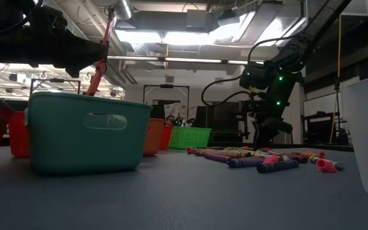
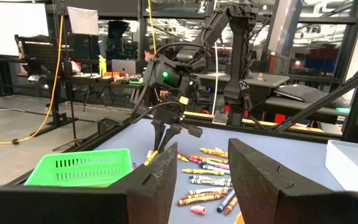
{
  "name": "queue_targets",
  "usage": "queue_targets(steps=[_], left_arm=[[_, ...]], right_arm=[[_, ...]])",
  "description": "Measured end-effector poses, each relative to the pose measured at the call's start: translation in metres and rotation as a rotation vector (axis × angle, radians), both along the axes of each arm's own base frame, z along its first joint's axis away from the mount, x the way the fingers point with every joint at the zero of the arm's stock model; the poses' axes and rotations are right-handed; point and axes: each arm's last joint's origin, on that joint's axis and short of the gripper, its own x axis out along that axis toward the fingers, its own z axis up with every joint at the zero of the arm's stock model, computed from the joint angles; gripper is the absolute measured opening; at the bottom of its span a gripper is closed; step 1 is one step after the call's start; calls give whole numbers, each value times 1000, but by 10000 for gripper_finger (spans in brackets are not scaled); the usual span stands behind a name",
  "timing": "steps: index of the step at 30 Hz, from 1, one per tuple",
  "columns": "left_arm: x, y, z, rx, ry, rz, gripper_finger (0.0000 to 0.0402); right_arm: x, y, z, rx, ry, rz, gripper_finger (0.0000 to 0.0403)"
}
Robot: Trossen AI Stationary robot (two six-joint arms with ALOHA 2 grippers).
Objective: Sort crayons
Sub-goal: Put the yellow crayon into the green basket
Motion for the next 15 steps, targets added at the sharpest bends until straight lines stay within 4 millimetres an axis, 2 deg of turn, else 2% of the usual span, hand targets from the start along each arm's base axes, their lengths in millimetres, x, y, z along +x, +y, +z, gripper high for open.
queue_targets(steps=[6,15], left_arm=[[0,0,0,0,0,0,127],[0,0,0,0,0,0,127]], right_arm=[[3,-3,13,38,84,-9,20],[14,-11,62,86,180,-13,20]])
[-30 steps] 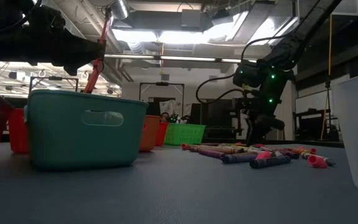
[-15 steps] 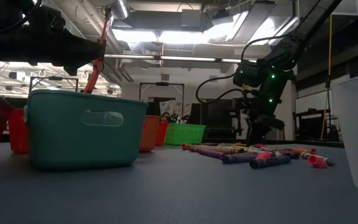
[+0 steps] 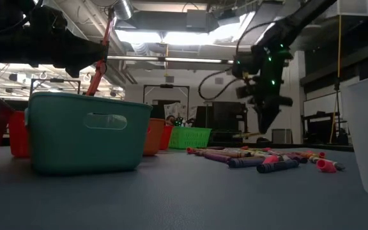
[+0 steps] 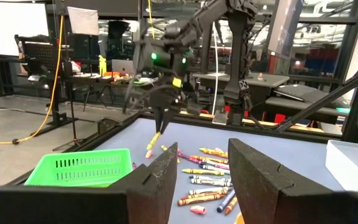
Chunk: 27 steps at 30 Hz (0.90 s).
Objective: Sort crayons
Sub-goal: Put the yellow crayon into the green basket
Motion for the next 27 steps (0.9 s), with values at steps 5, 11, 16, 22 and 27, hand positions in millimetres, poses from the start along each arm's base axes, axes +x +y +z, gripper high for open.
queue_targets(steps=[5,11,16,22,27], left_arm=[[0,0,0,0,0,0,127],[0,0,0,0,0,0,127],[0,0,0,0,0,0,127],[0,0,0,0,0,1,127],[0,0,0,0,1,-3,127]], right_arm=[[10,-6,25,-19,-53,2,20],[28,-15,41,-36,-285,-54,20],[41,-19,45,46,-482,-73,21],[64,-17,40,93,-630,-73,21],[84,-11,27,47,-650,-49,21]])
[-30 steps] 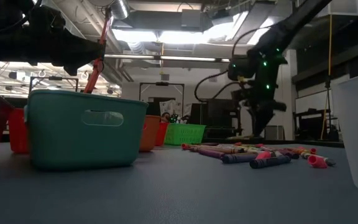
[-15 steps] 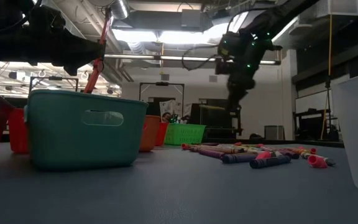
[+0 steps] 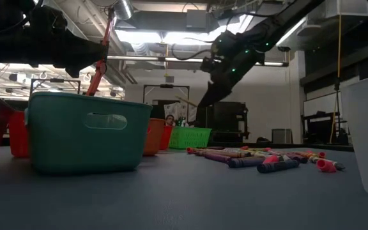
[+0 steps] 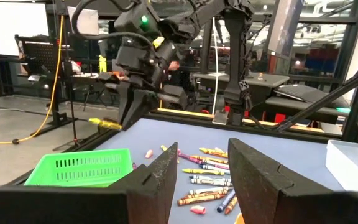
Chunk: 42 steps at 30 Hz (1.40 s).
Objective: Sort crayons
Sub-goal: Put the yellow crayon into the green basket, then put the brown crayon into the orange bin
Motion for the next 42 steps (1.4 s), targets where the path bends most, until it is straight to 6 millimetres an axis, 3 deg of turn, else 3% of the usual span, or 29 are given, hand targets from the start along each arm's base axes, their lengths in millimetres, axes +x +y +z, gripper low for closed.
queue_targets(steps=[6,13,19,29,34,42], left_arm=[[0,0,0,1,0,-3,127],[0,0,0,0,0,-5,127],[0,-2,1,-1,-13,-16,127],[8,-1,4,6,-62,2,127],[24,1,12,3,-37,3,127],[78,7,32,27,54,-20,127]], right_arm=[[13,6,-9,-82,10,-35,43],[13,5,-10,-97,21,-53,103],[10,7,-9,-79,58,-50,123],[-8,17,30,79,392,-30,124],[-19,22,33,140,511,-22,124],[-29,29,31,234,610,4,124]])
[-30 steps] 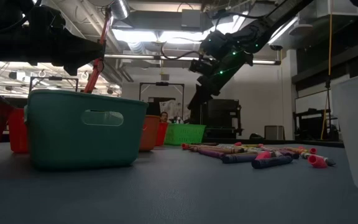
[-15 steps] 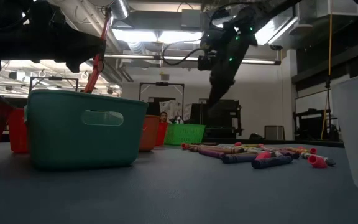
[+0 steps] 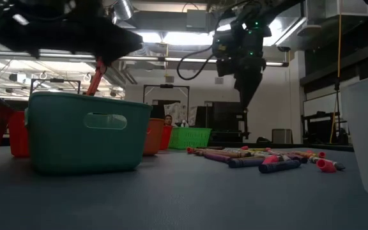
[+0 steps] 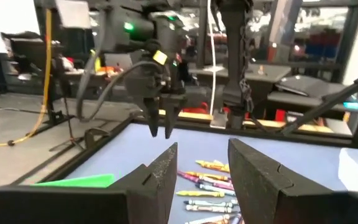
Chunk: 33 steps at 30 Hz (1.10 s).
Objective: Sort crayons
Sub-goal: Put the brown crayon into the orange bin
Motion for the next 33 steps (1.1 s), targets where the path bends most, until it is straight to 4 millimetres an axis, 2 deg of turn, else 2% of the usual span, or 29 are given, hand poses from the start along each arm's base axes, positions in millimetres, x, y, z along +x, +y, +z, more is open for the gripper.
queue_targets(steps=[8,19,26,30,33], left_arm=[[57,4,0,-9,80,-104,127],[131,10,-10,-26,152,-259,127],[172,15,-13,-39,383,-320,127],[188,17,-11,-11,529,-339,127],[192,18,-12,-3,620,-355,127]], right_arm=[[-1,0,0,-20,10,75,124],[-4,2,-1,2,39,78,124],[-11,5,4,19,68,78,124],[-17,9,16,5,45,77,124],[-24,12,26,0,35,77,124]])
